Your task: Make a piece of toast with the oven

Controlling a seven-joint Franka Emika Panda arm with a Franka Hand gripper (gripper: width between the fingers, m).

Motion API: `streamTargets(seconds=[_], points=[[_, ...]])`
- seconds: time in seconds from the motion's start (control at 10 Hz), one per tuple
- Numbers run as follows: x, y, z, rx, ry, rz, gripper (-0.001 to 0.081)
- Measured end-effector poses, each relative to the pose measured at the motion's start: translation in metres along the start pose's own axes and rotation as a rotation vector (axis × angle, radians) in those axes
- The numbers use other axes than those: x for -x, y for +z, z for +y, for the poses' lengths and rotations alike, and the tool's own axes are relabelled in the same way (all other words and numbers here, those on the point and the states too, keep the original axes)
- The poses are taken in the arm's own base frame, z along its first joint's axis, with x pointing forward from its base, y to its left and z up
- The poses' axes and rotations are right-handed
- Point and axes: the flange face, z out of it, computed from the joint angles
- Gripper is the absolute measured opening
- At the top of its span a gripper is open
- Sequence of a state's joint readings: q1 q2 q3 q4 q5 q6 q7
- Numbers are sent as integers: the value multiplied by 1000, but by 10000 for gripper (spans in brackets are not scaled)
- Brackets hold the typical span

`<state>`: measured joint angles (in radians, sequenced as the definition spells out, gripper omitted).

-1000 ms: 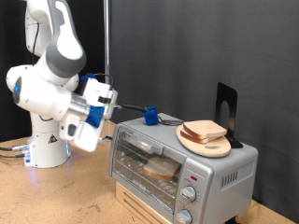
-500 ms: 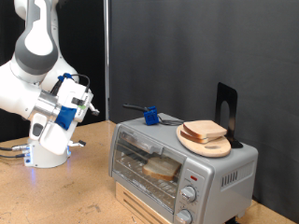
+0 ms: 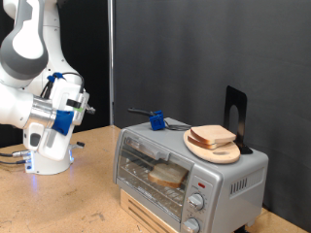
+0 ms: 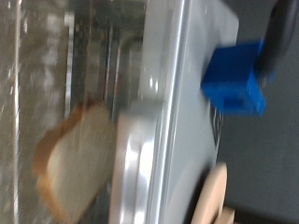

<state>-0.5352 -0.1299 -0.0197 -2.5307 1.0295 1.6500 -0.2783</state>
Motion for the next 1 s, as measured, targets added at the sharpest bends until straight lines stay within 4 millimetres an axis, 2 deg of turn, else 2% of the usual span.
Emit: streamTargets(seconds=[0.5,0.8,1.0], points=[[-65,-9,-22,-166,29,229,800],[-59,-7,-23,-134,21,94,800],[-81,-5,-35,-125,34,63,800]])
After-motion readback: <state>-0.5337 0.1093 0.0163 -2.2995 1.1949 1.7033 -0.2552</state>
